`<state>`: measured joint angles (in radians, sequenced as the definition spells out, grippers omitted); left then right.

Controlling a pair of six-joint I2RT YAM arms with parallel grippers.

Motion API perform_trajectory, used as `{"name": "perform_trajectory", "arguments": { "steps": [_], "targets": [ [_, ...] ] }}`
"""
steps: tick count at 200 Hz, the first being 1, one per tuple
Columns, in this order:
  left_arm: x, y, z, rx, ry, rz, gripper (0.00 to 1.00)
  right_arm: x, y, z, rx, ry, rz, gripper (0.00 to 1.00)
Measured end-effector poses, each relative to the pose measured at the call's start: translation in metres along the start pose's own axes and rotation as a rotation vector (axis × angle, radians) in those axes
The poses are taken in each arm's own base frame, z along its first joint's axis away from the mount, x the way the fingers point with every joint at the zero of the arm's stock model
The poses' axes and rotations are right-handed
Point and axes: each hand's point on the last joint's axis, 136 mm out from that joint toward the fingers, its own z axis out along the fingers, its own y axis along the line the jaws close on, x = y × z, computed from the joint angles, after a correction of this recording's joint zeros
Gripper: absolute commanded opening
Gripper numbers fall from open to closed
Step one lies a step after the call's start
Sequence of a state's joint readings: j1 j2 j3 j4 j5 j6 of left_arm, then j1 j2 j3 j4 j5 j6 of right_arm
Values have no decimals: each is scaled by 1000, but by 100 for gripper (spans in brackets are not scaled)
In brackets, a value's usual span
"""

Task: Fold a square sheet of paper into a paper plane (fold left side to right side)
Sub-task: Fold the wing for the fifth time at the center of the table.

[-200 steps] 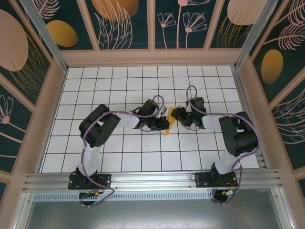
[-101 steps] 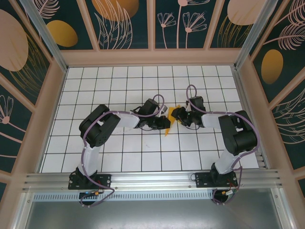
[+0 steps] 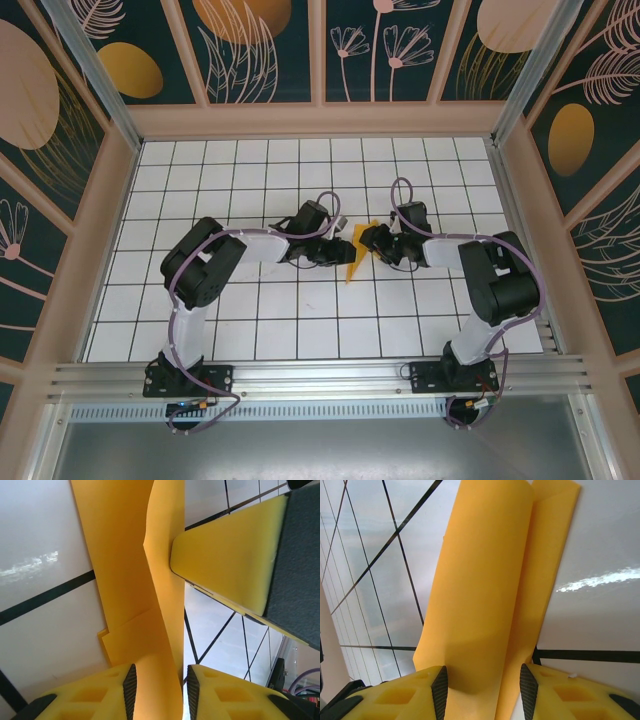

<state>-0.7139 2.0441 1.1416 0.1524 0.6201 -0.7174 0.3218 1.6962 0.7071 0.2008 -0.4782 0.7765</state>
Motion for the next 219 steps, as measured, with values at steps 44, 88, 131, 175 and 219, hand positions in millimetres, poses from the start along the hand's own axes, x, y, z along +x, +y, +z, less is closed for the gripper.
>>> {"name": "perform_trajectory", "arguments": {
  "steps": [44,88,131,175,219],
  "targets": [
    [-6,-7,-5,-2,-7,16,36,0,0,0,1,0,0,46],
    [-25,-6,-14,3,-45,11,35,0,0,0,3,-1,1,46],
    [-41,1,-25,3,-81,-14,31,0,-1,0,6,2,3,46],
    [-56,-11,-28,44,-101,2,33,0,-1,0,8,3,4,46],
    [-52,-2,-17,51,-65,-29,32,0,-1,0,8,3,4,45]
  ]
}}
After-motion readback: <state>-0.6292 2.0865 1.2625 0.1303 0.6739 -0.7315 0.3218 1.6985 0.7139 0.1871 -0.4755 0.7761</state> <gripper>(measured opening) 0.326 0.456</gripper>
